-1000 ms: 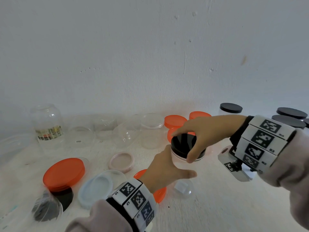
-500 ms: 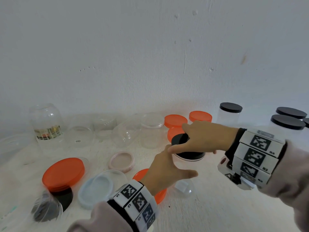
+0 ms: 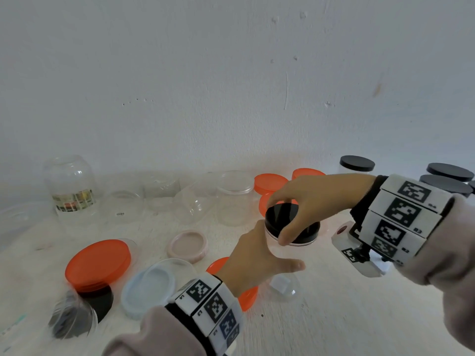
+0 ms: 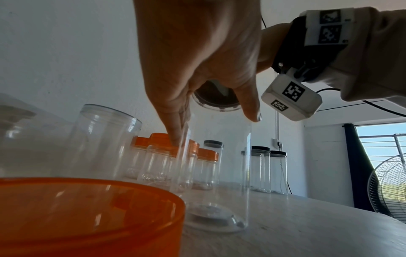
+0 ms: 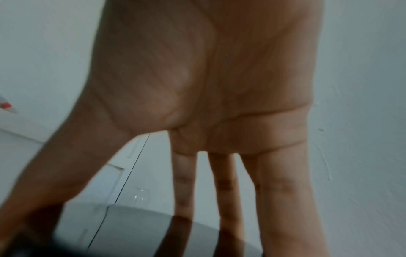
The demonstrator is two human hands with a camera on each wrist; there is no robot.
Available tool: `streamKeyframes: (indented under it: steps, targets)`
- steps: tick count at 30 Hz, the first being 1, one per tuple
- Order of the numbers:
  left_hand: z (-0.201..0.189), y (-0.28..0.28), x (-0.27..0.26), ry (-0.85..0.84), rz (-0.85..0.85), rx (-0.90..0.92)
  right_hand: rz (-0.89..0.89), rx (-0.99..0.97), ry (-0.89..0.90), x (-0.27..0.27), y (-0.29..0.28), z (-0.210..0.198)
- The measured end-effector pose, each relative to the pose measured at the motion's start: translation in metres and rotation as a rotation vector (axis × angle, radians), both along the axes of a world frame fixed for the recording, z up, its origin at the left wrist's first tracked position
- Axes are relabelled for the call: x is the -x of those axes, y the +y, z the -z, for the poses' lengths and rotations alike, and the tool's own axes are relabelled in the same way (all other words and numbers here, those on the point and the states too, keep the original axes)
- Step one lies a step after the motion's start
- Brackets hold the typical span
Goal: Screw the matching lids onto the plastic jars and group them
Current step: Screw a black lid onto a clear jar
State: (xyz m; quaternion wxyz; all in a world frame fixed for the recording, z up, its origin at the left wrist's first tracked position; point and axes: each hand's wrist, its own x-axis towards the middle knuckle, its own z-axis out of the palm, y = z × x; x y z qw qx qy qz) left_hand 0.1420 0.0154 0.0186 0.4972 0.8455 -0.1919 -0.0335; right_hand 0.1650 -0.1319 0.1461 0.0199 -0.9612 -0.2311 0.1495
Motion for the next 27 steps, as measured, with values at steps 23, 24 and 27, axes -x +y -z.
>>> streamKeyframes:
  steps: [23,24,27]
  targets:
    - [0.002,-0.002,0.001,0.0,-0.012,0.0,0.077,0.001,-0.013,0.002,0.001,0.011]
    - [0.002,-0.002,0.001,-0.001,-0.013,0.0,0.08,0.01,-0.01,0.002,0.001,0.012]
    - [0.001,-0.002,0.002,-0.001,-0.019,0.009,0.031,0.009,0.043,0.001,-0.003,0.007]
